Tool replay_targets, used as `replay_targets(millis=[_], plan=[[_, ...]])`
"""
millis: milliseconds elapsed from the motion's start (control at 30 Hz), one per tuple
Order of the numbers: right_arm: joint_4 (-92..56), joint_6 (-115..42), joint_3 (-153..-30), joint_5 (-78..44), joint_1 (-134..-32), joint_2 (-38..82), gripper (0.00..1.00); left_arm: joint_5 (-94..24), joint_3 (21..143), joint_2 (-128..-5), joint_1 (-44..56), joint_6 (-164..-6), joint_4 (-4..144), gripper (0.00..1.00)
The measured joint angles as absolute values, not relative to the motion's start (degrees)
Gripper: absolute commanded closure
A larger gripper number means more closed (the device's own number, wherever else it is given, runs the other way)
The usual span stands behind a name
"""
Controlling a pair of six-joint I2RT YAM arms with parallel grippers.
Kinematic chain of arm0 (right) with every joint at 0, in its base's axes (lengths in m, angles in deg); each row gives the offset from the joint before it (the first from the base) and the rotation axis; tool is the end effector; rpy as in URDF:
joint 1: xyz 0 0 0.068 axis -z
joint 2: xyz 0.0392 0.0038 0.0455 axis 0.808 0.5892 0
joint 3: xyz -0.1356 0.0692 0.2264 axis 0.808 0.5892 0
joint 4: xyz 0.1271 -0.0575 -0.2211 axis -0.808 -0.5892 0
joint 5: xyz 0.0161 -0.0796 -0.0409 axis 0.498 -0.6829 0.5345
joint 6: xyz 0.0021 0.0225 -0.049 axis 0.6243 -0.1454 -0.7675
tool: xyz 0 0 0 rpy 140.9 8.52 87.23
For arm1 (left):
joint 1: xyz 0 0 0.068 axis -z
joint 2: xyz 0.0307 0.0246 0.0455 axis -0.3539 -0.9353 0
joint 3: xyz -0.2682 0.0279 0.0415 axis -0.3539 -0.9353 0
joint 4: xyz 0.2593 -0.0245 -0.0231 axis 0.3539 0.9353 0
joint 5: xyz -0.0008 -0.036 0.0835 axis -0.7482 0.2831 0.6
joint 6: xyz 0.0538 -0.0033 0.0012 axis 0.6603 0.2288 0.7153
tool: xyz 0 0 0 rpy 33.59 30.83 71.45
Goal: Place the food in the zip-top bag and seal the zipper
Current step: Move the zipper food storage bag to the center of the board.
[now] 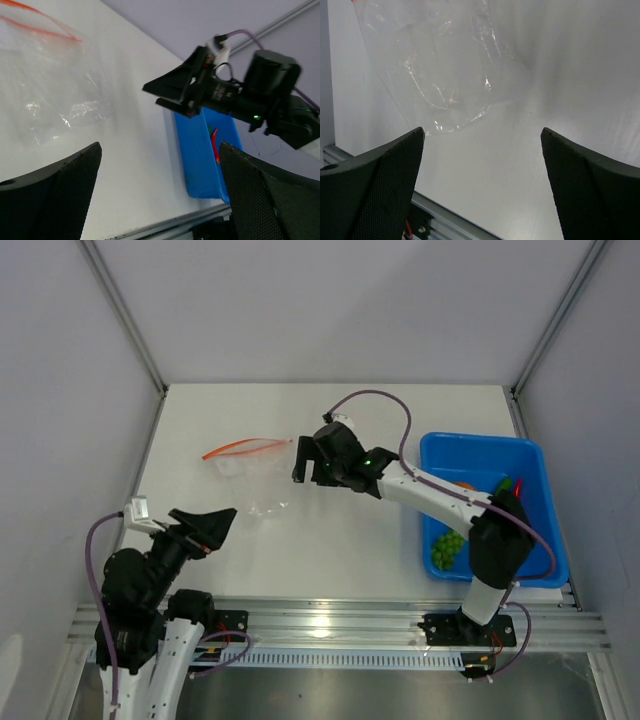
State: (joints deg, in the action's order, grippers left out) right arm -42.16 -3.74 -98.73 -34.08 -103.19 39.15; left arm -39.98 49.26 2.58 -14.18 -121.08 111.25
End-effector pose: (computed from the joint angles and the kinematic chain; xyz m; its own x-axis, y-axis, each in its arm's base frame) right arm 0.2607 0.2942 0.2969 -0.7494 0.0890 -0.6562 -0.2484 0.8808 0.4032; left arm 0.0379 -0.0127 0.3146 -0.3236 -0.6840 -0.6538 0.1496 0.6453 -0.7491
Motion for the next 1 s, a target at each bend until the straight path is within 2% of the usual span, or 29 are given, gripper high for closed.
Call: replay_targets(millis=[367, 467, 500, 567, 600, 667, 700, 767, 800, 833, 1000], plan=[[-35.93, 11.97, -102.99, -31.37, -108.7, 55.67, 0.03, -36.11, 54.2, 4.48, -14.16, -118.65, 117.76, 0.01], [-33.7, 14.86, -103.08, -30.8, -110.04, 57.55, 0.11, -36.24, 54.09, 4.26, -14.18, -118.76, 118.16, 0.0], [-32.76, 15.51, -103.12, -30.6, -110.41, 58.25, 0.17, -36.35, 53.92, 4.24, -14.16, -118.83, 118.16, 0.01], [-31.45, 16.61, -103.19, -30.32, -110.71, 59.5, 0.24, -36.68, 53.76, 4.15, -14.16, -119.13, 118.24, 0.01], [-30.86, 16.89, -103.21, -30.28, -110.74, 60.15, 0.33, -36.88, 53.72, 4.13, -14.16, -119.24, 118.24, 0.01], [-29.98, 17.15, -103.21, -30.3, -110.47, 61.25, 0.46, -37.23, 53.61, 4.06, -14.16, -119.52, 118.33, 0.0], [-29.52, 17.04, -103.21, -30.25, -110.25, 61.66, 0.63, -37.31, 53.57, 4.02, -14.16, -119.72, 118.48, 0.0], [-28.48, 16.85, -103.03, -30.14, -109.64, 62.27, 0.8, -37.53, 53.57, 3.82, -14.16, -120.05, 118.79, 0.0], [-27.86, 16.91, -102.71, -29.97, -109.23, 62.36, 0.95, -37.71, 53.57, 3.76, -14.18, -120.14, 118.83, 0.0], [-27.05, 16.65, -102.03, -29.82, -108.75, 62.36, 1.0, -37.84, 53.57, 3.71, -14.16, -120.2, 118.96, 0.0], [-25.48, 14.64, -98.03, -29.47, -106.54, 61.79, 1.0, -38.65, 53.57, 3.71, -14.16, -120.16, 119.12, 0.01]])
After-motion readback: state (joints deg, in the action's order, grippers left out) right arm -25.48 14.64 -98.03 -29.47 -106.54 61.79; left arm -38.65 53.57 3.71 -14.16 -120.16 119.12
